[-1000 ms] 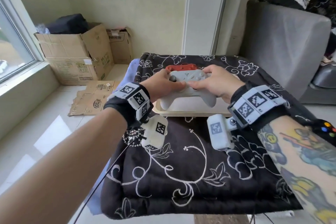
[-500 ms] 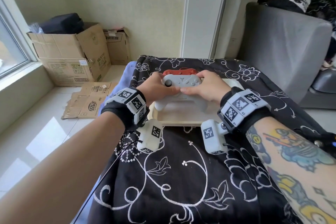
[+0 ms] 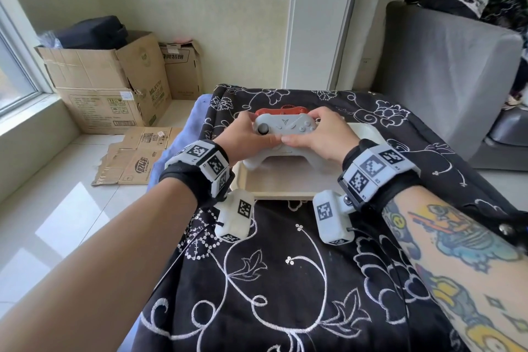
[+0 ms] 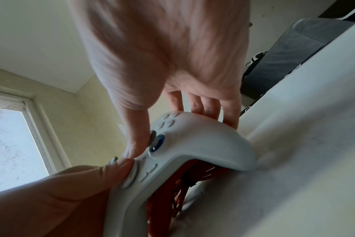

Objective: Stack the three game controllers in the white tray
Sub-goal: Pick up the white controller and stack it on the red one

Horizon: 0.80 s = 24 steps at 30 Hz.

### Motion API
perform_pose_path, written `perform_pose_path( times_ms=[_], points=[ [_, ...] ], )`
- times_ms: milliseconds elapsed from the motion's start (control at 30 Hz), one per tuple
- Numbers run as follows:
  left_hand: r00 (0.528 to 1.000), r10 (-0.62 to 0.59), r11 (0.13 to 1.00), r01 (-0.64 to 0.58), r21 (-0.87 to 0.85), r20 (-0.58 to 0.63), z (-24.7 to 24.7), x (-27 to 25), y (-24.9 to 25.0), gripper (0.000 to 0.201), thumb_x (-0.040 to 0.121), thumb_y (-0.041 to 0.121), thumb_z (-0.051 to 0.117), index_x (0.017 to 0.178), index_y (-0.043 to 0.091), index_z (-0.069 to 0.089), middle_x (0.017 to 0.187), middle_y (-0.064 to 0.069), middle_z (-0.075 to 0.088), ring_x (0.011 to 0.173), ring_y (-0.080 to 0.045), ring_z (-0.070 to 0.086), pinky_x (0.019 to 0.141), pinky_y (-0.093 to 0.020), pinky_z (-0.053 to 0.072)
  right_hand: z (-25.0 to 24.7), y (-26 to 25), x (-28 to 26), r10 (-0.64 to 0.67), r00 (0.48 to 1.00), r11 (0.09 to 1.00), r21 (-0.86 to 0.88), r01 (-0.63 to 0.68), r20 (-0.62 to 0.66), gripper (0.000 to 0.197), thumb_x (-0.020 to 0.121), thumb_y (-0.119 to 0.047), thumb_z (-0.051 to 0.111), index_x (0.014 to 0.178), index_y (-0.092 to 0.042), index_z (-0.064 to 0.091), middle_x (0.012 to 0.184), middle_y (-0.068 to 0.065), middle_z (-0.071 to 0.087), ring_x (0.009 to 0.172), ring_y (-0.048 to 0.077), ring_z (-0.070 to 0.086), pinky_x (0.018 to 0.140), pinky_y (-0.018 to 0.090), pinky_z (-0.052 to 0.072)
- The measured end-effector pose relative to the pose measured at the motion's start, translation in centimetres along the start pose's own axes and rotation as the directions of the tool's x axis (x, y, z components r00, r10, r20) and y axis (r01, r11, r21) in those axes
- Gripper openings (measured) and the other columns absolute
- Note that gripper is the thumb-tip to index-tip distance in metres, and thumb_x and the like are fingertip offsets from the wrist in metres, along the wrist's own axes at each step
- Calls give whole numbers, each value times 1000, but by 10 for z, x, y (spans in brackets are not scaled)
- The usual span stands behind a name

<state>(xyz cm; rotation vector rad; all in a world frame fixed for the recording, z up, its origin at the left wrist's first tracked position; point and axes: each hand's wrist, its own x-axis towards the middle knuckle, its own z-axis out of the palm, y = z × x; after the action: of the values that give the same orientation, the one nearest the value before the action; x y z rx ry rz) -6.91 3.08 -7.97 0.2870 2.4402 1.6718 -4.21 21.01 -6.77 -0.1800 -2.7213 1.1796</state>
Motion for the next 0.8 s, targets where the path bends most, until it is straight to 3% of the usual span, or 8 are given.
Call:
perform_pose_path(
  times_ms=[200,300,400,567,800],
  points=[
    [1000,17,992,-14,122,-24,3,-1,-3,83,67,37,84,132,8,40,123,-8,61,114,-20,61,100,-42,51,3,4,-2,-4,1000,1000,0,4,-9,75,57,-42,90,117,-16,53,114,-1,61,104,18,60,93,34,48],
    [998,43,981,-34,192,-43,5,-1,-1,77,74,33,81,134,7,41,120,-4,58,111,-17,58,95,-32,49,4,6,-2,3,1000,1000,-5,-3,-2,77,57,-45,90,119,-17,52,115,-1,60,107,19,60,96,36,48],
    [997,65,967,-51,249,-50,4,-2,1,76,77,31,80,137,6,41,120,-2,57,107,-14,55,87,-25,44,3,7,-3,6,1000,1000,-10,-6,2,78,60,-45,88,122,-17,50,112,-4,57,107,17,58,94,32,47],
    [998,52,962,-38,271,-43,1,-4,-3,77,76,34,80,137,8,41,116,1,55,110,-17,58,85,-26,44,4,9,-7,3,1000,1000,-1,-3,23,82,64,-43,87,130,-16,45,115,-4,57,103,15,56,82,24,39],
    [998,43,953,-25,302,-51,2,-4,-10,75,78,35,78,138,9,41,121,-3,59,104,-16,58,83,-27,46,6,12,-5,-28,1000,997,-76,28,-6,82,62,-49,85,129,-16,49,126,5,58,116,22,55,96,31,43]
  ],
)
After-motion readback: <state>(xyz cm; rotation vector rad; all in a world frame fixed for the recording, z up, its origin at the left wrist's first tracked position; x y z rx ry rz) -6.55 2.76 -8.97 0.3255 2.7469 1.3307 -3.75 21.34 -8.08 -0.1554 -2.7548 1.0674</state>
